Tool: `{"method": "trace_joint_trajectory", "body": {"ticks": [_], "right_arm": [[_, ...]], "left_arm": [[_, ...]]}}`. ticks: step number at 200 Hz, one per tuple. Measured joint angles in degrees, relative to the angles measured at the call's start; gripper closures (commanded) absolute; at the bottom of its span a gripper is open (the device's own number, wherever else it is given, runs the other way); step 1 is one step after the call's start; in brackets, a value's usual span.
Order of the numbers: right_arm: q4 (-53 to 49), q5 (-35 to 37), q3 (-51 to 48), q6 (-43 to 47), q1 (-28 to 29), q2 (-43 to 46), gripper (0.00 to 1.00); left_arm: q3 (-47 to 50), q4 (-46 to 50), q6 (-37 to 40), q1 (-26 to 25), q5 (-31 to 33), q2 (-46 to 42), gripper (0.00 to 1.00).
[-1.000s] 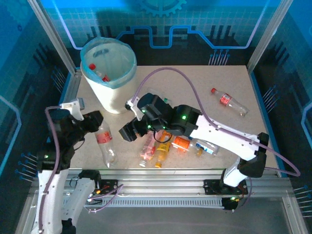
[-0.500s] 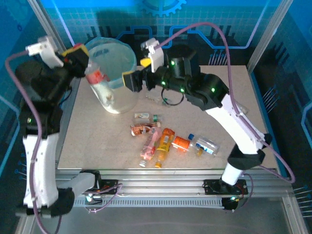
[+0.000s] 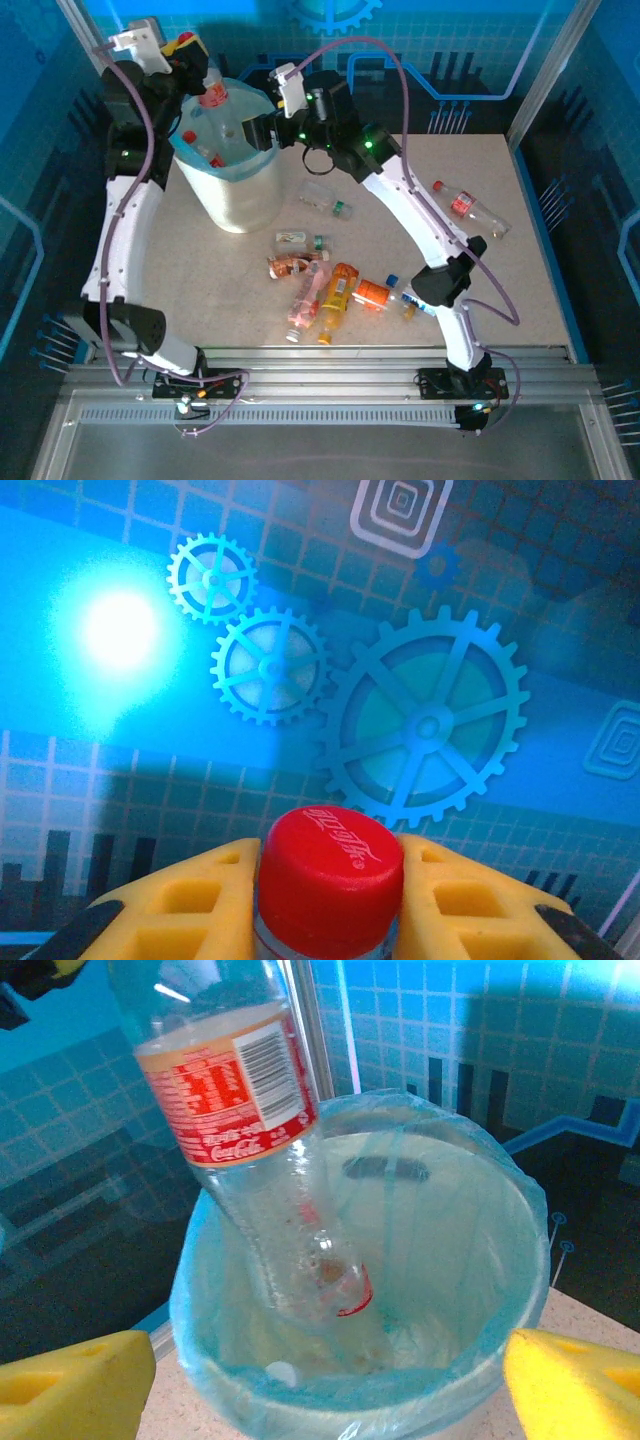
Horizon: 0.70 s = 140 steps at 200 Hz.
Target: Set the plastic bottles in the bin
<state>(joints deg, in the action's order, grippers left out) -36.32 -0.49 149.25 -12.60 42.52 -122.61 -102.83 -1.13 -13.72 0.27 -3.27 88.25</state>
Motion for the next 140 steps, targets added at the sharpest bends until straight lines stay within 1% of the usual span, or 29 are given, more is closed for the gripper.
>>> {"method": "trace_joint_trajectory", "body": {"ticks": [24,59,115,124,129,133,140], "right_arm": [[0.59,-1.44,0.72,-0.39,-0.63,-1.49,0.09],[0.79,-3.15,1.16,-0.44,-0.83,-1.95,0.09],[0.2,-4.79,0.92,-0.44,-0.98,-2.03,0.08],[0.17,-5.03,0.61,-0.44,-1.01,-2.03,0.08],[0.2,-5.14,0.37,-0.44,-1.03,-2.03,0.08],[0.13,-5.22,0.17,-0.46,-1.07,-2.03,0.08],[-0.04,-5.44,-0.15,-0.48,-1.09,-2.03,0.08]], "left_arm": [[1.09,-3.78,1.09,0.0,-1.22,3.76,1.0],[4.87,-5.9,2.14,0.0,-3.26,8.07,1.0],[13.94,-10.6,2.36,0.0,-5.66,10.05,1.0],[15.5,-11.74,2.73,0.0,-5.68,10.08,0.95],[16.22,-12.28,2.86,0.0,-5.75,10.08,0.89],[16.7,-12.61,3.02,0.0,-5.81,10.12,0.82],[17.49,-13.09,3.21,0.0,-5.84,10.16,0.63]]}}
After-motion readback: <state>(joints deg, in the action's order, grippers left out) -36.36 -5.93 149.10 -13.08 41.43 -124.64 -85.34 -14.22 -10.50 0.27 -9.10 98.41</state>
